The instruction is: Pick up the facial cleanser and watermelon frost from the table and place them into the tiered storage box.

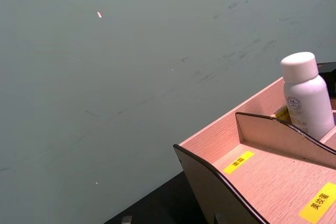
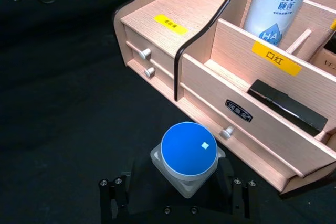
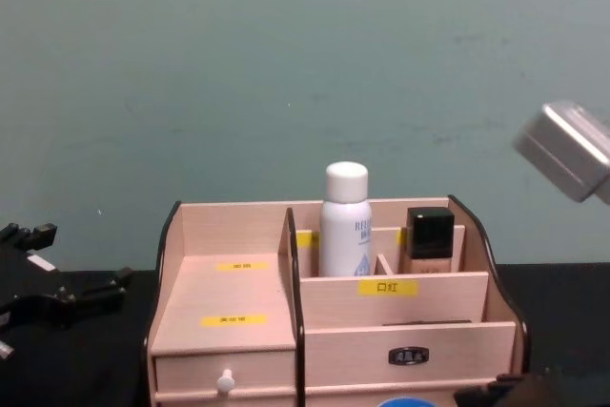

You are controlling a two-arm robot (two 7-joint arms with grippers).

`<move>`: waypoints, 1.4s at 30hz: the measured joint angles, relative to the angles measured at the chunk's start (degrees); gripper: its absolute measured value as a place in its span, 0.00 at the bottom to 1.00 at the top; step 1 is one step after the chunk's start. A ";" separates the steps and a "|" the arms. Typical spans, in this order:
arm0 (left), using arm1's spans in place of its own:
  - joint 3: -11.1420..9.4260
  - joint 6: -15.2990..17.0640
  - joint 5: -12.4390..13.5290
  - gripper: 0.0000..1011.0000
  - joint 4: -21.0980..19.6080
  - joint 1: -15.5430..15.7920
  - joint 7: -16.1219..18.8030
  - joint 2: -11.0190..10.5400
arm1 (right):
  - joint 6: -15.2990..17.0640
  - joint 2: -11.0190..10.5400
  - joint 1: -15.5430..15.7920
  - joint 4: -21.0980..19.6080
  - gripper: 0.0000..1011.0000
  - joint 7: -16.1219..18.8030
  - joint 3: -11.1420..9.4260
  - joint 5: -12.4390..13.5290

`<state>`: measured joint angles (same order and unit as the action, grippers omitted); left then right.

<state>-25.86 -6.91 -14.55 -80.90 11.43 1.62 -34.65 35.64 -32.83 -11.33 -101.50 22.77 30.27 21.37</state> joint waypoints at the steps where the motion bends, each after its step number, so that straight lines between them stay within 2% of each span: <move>1: 0.00 0.00 0.00 1.00 0.00 0.00 0.00 0.00 | 0.00 0.06 -0.07 0.11 0.99 -0.01 0.04 -0.17; 24: 0.00 0.00 0.00 1.00 0.00 0.00 0.00 0.00 | -1.12 2.41 -2.20 3.18 0.99 1.39 1.33 -5.08; 42: 0.00 0.00 0.00 1.00 0.00 0.00 0.00 0.00 | -1.19 4.02 -2.37 4.50 0.99 2.36 0.75 -7.65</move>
<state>-25.86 -6.91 -14.55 -80.90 11.43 1.62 -34.64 34.45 -28.81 -13.70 -97.00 25.13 31.01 13.72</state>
